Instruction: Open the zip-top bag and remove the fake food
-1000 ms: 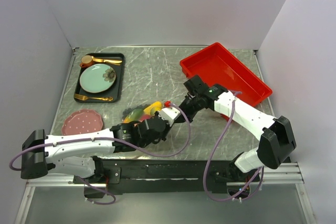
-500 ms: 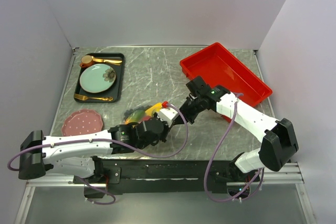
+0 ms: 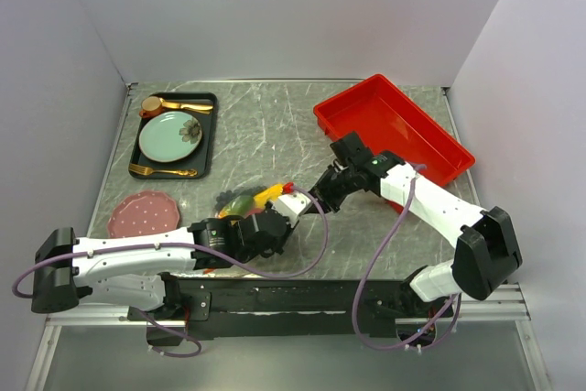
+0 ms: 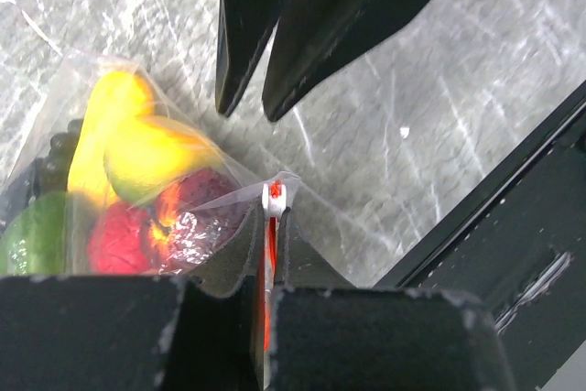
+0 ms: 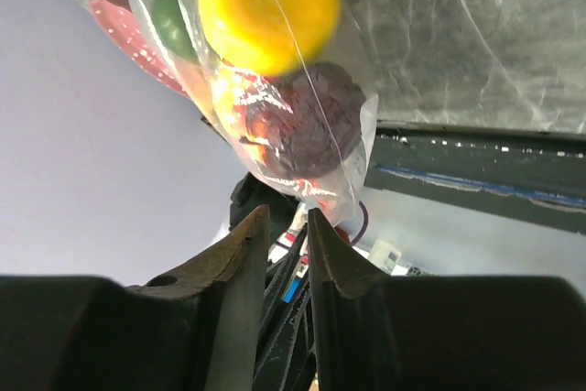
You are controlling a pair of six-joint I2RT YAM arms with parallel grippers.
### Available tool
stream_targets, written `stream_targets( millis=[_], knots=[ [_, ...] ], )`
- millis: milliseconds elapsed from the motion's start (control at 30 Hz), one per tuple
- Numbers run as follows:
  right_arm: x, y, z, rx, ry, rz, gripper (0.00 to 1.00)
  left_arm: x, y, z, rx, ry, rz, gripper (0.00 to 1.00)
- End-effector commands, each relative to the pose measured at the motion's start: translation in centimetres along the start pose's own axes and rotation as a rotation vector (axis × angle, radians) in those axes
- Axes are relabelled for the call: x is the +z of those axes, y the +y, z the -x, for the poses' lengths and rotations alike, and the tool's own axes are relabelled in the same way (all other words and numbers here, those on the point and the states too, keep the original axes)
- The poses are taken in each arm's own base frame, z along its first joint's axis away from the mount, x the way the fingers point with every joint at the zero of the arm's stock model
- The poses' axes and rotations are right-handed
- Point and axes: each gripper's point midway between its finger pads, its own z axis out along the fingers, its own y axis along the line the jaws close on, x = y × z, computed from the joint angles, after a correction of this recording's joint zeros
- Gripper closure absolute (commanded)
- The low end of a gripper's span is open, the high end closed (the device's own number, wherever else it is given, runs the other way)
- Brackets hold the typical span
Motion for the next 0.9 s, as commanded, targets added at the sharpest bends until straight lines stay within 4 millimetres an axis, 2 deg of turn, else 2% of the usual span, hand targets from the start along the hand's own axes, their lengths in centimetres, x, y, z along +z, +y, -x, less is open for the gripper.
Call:
stream_targets(
  millis=[0,267,467,600,867],
  knots=[
    [-0.3,0.4,0.1,-0.016,-0.012,0.044,0.68,-0.8,0.0,0.6,-0.013,-0.017,-0.007,0.99],
    [-0.3,-0.7,-0.6,-0.014,0.012,0.022,0.57,-0.6,-0.2,0.8,-0.011,-0.02,-0.014,0.99],
    [1.0,-2.1,-2.7,0.028,0.107,-0.011,0.57,-0.5,-0.5,1.2,-0.006,-0.029,-0.025,0.99],
    [1.8,-2.2,-3.5,0.039,0.145,-0.027,0.57,-0.4,-1.0,1.5,-0.007,-0.036,-0.039,0.99],
    [2.8,-2.4,-3.5,0.054,0.169,-0.058,0.6,-0.5,-1.8,1.7,-0.001,-0.042,-0.056,0.99]
  ],
)
